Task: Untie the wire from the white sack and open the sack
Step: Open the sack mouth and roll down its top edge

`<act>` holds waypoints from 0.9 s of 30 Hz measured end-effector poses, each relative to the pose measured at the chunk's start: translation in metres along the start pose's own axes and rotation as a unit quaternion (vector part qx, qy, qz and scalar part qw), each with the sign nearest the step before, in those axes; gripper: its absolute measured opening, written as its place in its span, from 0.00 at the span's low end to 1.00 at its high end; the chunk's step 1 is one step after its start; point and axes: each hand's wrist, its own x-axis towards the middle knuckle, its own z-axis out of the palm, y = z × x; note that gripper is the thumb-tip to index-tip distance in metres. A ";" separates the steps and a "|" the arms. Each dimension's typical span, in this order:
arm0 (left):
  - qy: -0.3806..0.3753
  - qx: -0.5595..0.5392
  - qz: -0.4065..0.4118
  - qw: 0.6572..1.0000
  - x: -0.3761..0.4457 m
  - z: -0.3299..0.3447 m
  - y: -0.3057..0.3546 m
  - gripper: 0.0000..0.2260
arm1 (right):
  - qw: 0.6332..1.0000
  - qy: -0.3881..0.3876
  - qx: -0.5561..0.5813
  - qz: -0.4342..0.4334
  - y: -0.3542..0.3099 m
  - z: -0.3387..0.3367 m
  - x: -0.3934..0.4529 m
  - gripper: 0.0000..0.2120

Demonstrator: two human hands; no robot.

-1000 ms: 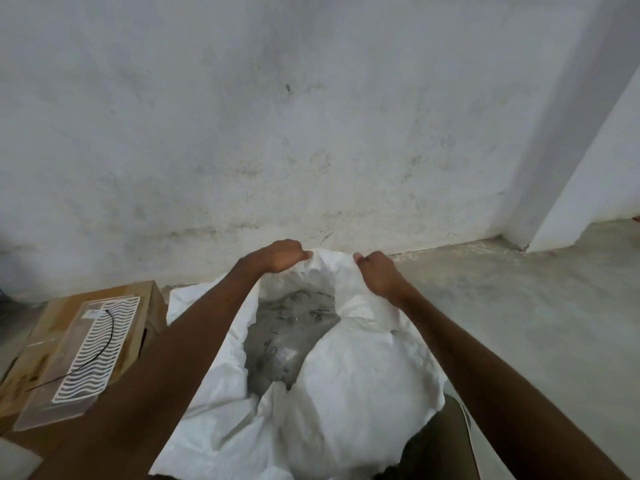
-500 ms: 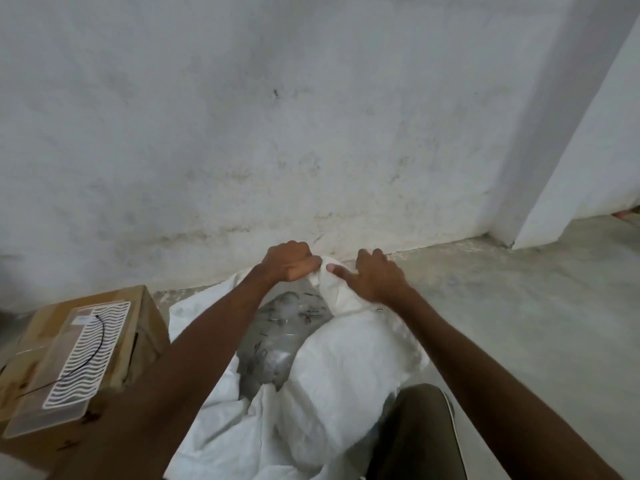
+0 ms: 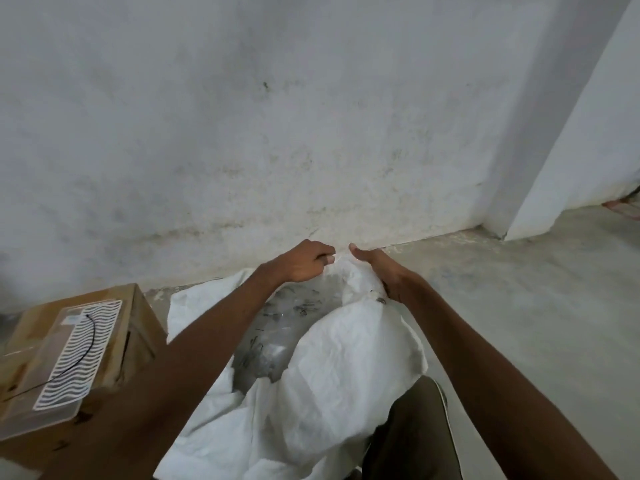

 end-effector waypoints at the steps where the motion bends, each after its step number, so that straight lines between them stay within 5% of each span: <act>1: 0.006 0.025 -0.032 0.999 0.003 -0.001 -0.002 0.13 | 0.997 0.024 -0.063 -0.023 -0.002 0.003 -0.003 0.39; 4: 0.044 0.124 -0.133 0.982 0.010 -0.001 -0.013 0.14 | 0.933 0.132 -0.333 -0.027 0.008 0.013 -0.015 0.46; 6: 0.033 0.115 -0.150 0.981 0.015 0.004 -0.014 0.13 | 0.911 0.154 -0.383 0.006 0.021 0.023 -0.017 0.41; 10: -0.029 0.086 -0.100 0.991 0.016 0.004 -0.009 0.15 | 0.957 0.175 -0.228 -0.028 0.036 0.019 -0.009 0.16; 14: -0.066 0.002 0.013 0.998 -0.001 -0.002 0.002 0.19 | 0.988 0.123 -0.031 -0.089 0.016 0.011 -0.031 0.18; 16: -0.070 -0.034 0.058 0.995 -0.006 0.001 0.009 0.17 | 0.993 0.093 0.071 -0.024 0.009 0.009 -0.041 0.17; 21: -0.011 0.002 0.037 0.999 0.003 0.019 0.022 0.16 | 0.987 0.037 0.153 0.017 0.015 0.008 -0.048 0.17; 23: 0.015 0.074 -0.009 0.997 0.006 0.024 0.027 0.17 | 0.993 0.053 0.099 0.028 0.017 0.013 -0.051 0.28; 25: 0.052 0.139 -0.061 0.987 0.010 0.026 0.030 0.12 | 0.991 0.107 -0.070 0.033 0.022 0.025 -0.057 0.39; 27: 0.077 0.143 -0.098 0.982 0.013 0.028 0.030 0.13 | 0.955 0.208 -0.209 0.024 0.027 0.039 -0.063 0.35</act>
